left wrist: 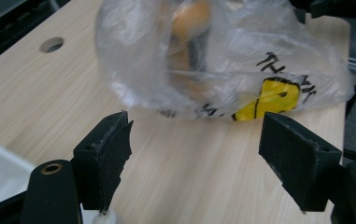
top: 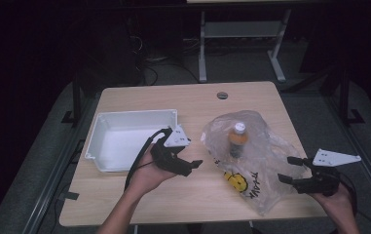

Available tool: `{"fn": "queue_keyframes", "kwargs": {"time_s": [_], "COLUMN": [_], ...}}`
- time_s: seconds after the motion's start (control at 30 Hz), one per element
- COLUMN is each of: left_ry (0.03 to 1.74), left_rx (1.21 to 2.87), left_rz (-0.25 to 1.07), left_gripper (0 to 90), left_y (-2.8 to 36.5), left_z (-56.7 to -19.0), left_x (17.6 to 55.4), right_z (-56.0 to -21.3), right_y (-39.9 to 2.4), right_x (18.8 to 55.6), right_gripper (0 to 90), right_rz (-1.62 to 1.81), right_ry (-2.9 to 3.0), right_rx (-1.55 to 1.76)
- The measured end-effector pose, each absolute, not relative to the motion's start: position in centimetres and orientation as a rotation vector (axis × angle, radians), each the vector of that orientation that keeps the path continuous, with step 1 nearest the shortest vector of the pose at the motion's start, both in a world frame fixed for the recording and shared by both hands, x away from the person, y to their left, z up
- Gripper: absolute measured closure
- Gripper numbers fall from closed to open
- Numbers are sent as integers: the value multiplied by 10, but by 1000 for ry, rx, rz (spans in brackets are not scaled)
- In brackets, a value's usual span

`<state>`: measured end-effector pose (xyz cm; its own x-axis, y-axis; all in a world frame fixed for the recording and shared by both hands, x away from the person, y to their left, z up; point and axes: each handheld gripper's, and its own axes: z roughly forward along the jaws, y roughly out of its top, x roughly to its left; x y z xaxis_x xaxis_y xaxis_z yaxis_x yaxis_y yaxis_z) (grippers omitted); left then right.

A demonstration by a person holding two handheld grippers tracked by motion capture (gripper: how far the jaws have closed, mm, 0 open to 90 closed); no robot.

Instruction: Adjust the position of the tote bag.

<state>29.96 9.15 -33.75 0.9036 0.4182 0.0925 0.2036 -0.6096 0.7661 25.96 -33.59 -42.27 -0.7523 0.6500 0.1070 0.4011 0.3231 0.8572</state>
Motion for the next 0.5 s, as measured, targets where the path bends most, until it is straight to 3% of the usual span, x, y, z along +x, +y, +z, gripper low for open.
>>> {"fn": "queue_keyframes", "kwargs": {"time_s": [0.5], "left_ry": [374], "left_rx": [2267], "left_rz": [304], "left_gripper": [285], "left_y": [56], "left_z": [-335], "left_x": [310], "right_z": [-421], "right_y": [-335], "right_x": [259], "right_gripper": [220], "right_rz": [1409], "right_ry": [2331], "right_rx": [939]}}
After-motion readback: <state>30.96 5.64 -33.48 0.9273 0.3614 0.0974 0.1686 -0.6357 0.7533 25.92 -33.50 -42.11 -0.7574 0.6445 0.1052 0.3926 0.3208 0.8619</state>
